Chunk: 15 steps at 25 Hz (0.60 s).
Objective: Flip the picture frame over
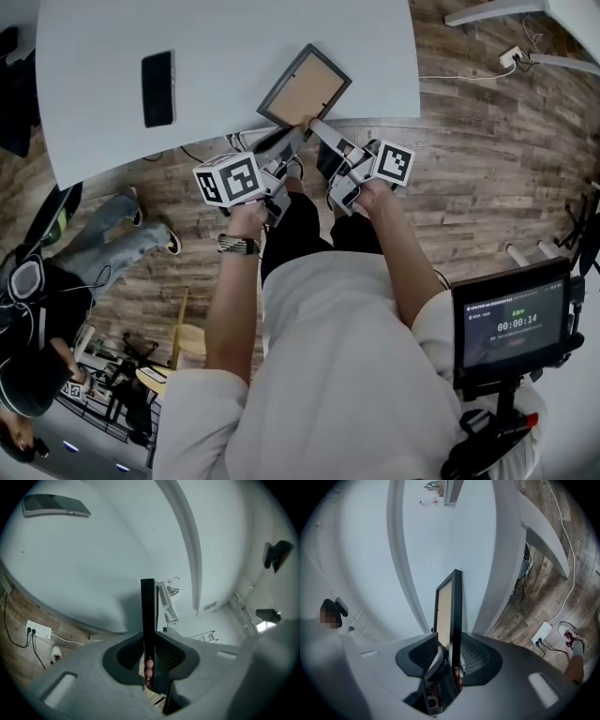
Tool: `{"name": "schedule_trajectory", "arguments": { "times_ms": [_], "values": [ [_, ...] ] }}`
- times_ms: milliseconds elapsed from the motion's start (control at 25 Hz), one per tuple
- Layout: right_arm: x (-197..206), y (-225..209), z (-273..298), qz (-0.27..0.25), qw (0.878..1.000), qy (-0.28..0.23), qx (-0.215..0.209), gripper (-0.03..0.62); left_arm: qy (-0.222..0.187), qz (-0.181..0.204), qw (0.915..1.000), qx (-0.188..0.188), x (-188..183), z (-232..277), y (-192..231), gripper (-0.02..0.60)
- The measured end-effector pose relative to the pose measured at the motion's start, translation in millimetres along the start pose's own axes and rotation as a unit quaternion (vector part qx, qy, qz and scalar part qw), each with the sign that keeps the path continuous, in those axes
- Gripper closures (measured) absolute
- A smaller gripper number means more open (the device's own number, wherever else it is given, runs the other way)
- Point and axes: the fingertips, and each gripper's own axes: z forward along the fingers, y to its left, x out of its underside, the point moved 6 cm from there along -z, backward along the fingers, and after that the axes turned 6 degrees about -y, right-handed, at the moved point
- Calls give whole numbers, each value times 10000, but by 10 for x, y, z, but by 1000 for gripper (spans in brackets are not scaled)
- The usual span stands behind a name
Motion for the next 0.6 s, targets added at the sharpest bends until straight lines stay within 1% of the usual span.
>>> {"name": "schedule_trajectory", "arguments": {
  "times_ms": [120,320,440,600],
  "values": [
    [12,3,-15,-36,10000,32,5,454,27,-84,10000,7,11,1,19,500],
    [13,11,-24,-65,10000,76,7,453,9,-403,9992,80,25,9,51,495],
    [28,16,-34,-138,9998,103,30,442,48,-555,9984,18,53,9,84,488],
    [22,49,-36,-181,9998,117,15,444,-19,-587,9983,-49,43,13,79,476]
  ]
}}
